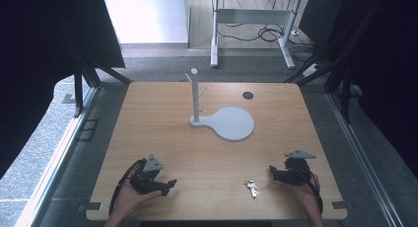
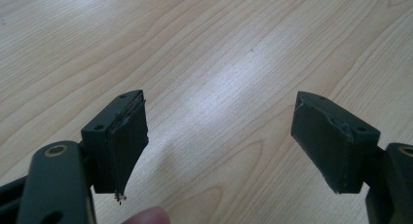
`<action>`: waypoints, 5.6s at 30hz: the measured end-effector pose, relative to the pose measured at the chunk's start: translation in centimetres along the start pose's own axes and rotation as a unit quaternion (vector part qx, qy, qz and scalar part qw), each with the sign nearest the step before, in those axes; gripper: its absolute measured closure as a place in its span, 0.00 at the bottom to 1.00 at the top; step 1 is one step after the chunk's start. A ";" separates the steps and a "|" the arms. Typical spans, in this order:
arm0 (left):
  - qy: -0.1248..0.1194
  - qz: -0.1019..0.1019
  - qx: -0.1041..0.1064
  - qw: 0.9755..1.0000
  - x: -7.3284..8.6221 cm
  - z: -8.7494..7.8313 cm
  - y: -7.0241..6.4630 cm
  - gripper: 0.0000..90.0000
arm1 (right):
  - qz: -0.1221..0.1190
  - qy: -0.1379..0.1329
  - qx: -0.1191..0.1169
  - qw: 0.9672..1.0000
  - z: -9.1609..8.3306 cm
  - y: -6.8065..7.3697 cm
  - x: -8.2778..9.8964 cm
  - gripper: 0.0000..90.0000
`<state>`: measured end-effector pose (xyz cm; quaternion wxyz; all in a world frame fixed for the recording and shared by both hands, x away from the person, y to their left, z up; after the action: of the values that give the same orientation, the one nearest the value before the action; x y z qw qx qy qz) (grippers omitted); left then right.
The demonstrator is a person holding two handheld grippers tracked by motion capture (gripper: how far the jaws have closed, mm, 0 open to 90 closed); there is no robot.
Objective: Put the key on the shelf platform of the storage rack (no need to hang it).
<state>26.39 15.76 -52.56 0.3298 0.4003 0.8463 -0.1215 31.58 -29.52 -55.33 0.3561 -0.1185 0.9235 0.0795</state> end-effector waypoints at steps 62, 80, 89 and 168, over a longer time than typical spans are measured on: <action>-0.014 0.018 0.002 1.000 -1.0 0.3 -1.0 0.24 | -0.135 0.077 -0.105 0.982 -7.2 5.2 -5.2 0.43; 0.000 0.034 0.012 0.999 -1.1 1.3 -2.0 0.25 | -0.169 0.126 -0.115 0.971 -5.5 8.7 -4.4 0.43; -0.003 0.029 0.009 1.000 -1.0 1.1 -1.8 0.25 | -0.183 0.160 -0.112 0.964 -4.3 10.0 -3.1 0.43; -0.010 0.028 0.003 1.000 -1.0 0.5 -1.4 0.25 | -0.203 0.225 -0.102 0.947 -3.4 10.7 -3.6 0.74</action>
<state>26.01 14.00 -52.34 0.3399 0.4236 0.8312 -0.1187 29.01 -19.47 -49.77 0.1335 -0.3539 0.9231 0.0700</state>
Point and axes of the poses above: each handheld gripper's, and its own axes: z roughly forward along the jaws, x roughly out of its underside, y roughly to its left, the point moved 3 cm from there along z, roughly forward along the jaws, and after that the axes turned 8 degrees about z, right-handed, at the moved point
